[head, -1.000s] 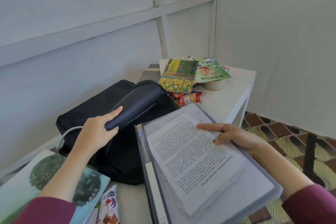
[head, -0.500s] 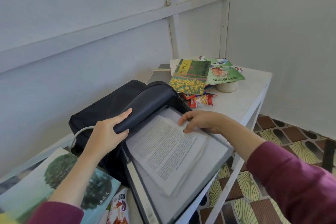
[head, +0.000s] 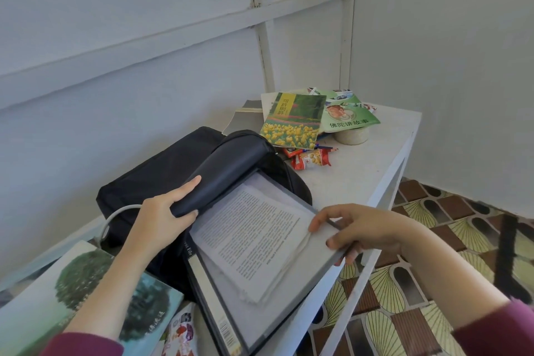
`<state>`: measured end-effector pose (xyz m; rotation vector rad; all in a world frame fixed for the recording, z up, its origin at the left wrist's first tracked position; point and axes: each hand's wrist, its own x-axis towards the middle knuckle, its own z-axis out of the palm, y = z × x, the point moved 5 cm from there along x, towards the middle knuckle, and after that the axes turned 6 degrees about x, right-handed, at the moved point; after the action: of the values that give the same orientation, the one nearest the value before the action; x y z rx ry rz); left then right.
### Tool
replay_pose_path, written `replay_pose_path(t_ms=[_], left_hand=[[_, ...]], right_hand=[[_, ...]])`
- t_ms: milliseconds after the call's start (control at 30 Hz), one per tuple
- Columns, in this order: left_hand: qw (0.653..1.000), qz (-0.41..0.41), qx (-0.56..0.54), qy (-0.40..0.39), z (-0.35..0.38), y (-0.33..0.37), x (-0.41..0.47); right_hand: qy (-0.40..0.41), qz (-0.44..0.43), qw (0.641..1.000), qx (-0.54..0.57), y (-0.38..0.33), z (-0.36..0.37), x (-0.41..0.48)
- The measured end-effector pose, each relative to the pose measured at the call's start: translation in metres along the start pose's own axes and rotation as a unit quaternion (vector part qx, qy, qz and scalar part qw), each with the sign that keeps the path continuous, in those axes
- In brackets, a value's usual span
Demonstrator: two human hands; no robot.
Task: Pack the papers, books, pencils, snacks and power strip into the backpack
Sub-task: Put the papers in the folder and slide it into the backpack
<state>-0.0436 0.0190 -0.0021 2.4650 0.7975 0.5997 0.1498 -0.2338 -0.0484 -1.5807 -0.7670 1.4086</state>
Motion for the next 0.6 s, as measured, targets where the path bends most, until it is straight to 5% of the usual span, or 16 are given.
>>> replay_pose_path(t_ms=[133, 300, 600], left_hand=[[1.000, -0.003, -0.011, -0.008, -0.002, -0.003, 0.001], [1.000, -0.007, -0.021, -0.007, -0.002, -0.004, 0.002], [0.999, -0.008, -0.032, 0.014, -0.004, -0.006, 0.003]], right_hand=[[0.051, -0.015, 0.999, -0.004, -0.010, -0.004, 0.006], [0.218, -0.110, 0.964, 0.108, -0.028, -0.015, 0.015], [0.109, -0.049, 0.992, 0.038, -0.016, -0.010, 0.022]])
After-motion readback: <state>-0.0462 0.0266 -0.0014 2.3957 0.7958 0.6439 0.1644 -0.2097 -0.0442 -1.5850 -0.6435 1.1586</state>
